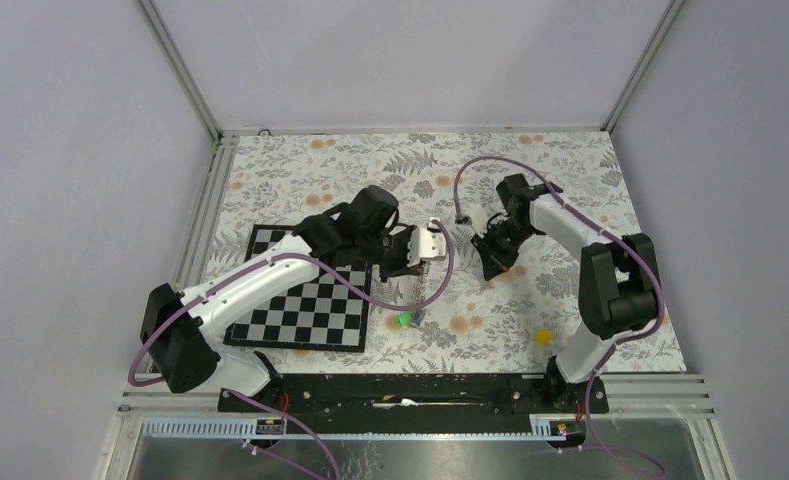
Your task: Put the keys on the keyring
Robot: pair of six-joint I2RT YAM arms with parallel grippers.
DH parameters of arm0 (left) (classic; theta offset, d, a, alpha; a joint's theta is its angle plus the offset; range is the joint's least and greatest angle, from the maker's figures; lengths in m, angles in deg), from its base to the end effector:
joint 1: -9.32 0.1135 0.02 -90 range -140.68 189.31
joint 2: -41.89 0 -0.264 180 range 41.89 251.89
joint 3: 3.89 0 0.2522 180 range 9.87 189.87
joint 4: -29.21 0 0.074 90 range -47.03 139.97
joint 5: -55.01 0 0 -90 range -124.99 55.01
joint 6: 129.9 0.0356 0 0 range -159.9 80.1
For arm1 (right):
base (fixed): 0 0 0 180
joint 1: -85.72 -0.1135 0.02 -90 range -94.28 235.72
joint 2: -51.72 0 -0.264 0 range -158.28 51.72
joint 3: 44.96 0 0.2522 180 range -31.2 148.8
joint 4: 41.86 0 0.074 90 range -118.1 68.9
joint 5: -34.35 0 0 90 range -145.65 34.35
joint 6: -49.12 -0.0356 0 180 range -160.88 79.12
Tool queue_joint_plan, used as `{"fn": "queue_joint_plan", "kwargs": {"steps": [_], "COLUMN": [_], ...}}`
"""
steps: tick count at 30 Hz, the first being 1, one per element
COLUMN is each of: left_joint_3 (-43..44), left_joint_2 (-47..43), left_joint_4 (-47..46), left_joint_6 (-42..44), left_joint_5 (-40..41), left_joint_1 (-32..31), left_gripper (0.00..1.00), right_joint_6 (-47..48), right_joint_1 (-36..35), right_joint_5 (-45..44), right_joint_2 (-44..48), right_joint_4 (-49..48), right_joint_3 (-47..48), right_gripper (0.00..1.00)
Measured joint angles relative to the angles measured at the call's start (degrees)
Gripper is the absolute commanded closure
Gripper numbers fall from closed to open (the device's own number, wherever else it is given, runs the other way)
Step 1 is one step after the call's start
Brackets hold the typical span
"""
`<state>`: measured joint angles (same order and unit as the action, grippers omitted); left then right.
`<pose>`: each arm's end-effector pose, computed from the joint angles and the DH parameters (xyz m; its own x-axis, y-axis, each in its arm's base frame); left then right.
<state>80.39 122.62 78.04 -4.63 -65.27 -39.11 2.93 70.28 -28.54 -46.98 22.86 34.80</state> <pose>0.1875 -0.2385 0.3152 0.1241 0.6116 -0.7814 0.9919 -0.0558 0.1138 0.2946 0.0982 0.1876 -0.4937 -0.7756 -0.3932 -0.8692 0.4263 0.2504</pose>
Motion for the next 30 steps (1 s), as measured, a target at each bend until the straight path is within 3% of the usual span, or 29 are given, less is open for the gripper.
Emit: {"fn": "queue_joint_plan", "kwargs": {"steps": [7, 12, 21, 30], "left_joint_3": [-1.29, -1.22, 0.26, 0.28], "left_joint_2": [-0.04, 0.46, 5.64, 5.62], "left_joint_4": [-4.81, -8.9, -12.63, -14.64], "left_joint_6": [-5.49, -12.22, -19.32, -18.8], "left_joint_5": [1.27, 3.96, 11.98, 16.68], "left_joint_1": [0.24, 0.37, 0.37, 0.37], "left_gripper": [1.0, 1.0, 1.0, 1.0], "right_joint_6": [-7.37, -19.02, -45.4, -53.68], "right_joint_1": [3.8, 4.63, 4.63, 4.63], "right_joint_5": [11.15, 18.36, 27.17, 33.53], "right_joint_2": [6.71, 12.52, 19.63, 20.72], "right_joint_4": [-2.64, -10.88, -35.91, -46.23], "right_joint_3": [4.85, 4.7, -2.1, -8.9], "right_gripper": [1.0, 1.0, 1.0, 1.0]}}
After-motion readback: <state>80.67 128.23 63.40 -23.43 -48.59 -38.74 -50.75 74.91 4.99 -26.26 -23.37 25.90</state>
